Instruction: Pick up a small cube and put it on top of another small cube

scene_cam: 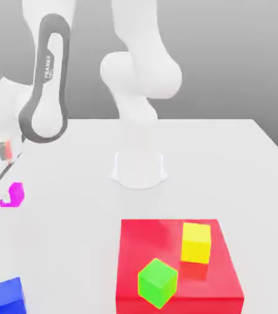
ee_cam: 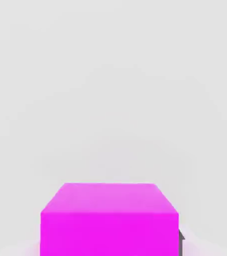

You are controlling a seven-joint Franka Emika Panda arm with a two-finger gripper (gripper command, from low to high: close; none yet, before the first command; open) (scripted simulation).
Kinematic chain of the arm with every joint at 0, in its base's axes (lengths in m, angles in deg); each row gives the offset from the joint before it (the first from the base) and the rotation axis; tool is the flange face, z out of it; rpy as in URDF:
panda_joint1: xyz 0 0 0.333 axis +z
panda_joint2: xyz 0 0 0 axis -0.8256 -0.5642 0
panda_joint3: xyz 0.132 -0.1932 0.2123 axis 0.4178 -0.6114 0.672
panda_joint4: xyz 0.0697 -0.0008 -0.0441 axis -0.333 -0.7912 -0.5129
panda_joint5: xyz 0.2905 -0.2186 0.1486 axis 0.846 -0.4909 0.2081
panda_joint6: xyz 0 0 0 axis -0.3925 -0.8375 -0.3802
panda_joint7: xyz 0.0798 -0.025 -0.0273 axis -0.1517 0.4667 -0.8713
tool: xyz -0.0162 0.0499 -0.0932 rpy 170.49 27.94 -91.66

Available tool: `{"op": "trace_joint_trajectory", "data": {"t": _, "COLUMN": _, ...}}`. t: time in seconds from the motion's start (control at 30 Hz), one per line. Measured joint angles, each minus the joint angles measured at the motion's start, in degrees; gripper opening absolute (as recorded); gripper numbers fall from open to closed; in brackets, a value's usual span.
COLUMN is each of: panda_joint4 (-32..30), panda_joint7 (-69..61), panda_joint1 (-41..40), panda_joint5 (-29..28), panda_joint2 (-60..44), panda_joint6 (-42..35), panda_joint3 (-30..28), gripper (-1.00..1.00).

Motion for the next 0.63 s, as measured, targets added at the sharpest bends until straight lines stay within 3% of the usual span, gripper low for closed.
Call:
{"op": "trace_joint_trajectory", "data": {"t": 0.37, "panda_joint4": 22.42, "panda_joint7": 7.72, "panda_joint1": 11.97, "panda_joint5": -2.56, "panda_joint2": -8.05, "panda_joint6": -14.16, "panda_joint3": 10.1, "gripper": -1.0}}
{"op": "trace_joint_trajectory", "data": {"t": 0.5, "panda_joint4": 24.5, "panda_joint7": 8.01, "panda_joint1": 12.68, "panda_joint5": -2.31, "panda_joint2": -15.22, "panda_joint6": -9.07, "panda_joint3": 11.18, "gripper": -1.0}}
{"op": "trace_joint_trajectory", "data": {"t": 0.53, "panda_joint4": 24.61, "panda_joint7": 7.96, "panda_joint1": 12.67, "panda_joint5": -2.23, "panda_joint2": -16.36, "panda_joint6": -8.03, "panda_joint3": 11.27, "gripper": 1.0}}
{"op": "trace_joint_trajectory", "data": {"t": 0.63, "panda_joint4": 24.61, "panda_joint7": 7.96, "panda_joint1": 12.67, "panda_joint5": -2.23, "panda_joint2": -16.36, "panda_joint6": -8.03, "panda_joint3": 11.27, "gripper": 1.0}}
